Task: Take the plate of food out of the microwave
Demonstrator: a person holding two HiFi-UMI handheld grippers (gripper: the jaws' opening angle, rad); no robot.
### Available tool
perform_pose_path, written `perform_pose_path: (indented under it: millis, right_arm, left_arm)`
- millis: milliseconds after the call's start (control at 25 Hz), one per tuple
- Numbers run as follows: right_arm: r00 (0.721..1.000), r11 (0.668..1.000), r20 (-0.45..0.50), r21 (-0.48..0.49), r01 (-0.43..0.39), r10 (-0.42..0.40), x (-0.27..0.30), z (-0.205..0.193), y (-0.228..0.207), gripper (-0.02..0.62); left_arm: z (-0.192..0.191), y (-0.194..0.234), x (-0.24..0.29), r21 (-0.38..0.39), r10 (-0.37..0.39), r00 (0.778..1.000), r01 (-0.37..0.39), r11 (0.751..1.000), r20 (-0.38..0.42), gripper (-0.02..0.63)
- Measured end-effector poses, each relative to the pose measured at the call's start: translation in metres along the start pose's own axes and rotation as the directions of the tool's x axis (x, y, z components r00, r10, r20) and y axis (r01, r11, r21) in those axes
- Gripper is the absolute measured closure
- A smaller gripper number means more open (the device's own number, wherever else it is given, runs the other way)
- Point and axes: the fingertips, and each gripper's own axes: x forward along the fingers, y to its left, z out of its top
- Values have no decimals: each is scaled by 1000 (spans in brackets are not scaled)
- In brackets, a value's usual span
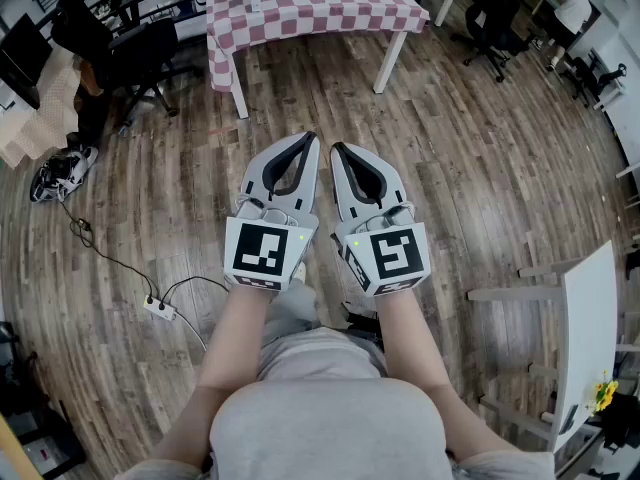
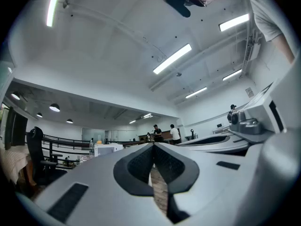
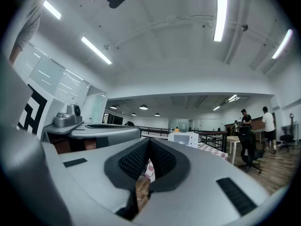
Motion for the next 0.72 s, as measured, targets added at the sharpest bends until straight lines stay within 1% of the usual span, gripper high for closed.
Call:
perform_pose_path:
  millis: [200,320,720]
  right_arm:
    - [1000,1000,-7,-7,10,-10,30,-4,-19,572]
    - [1000,1000,-24,-28,14,-15,46,-8,-29,572]
    - [999,999,-26,2,44,-44,120,-13,-58,572]
  left_arm:
    - [-3,24,32,-4,-7,1000,7,1000,6,604]
    - [-6,32,51,-5,-29,1000,29,1000,4,604]
    - [-15,79,110,3,-76,997,76,997,-10,604]
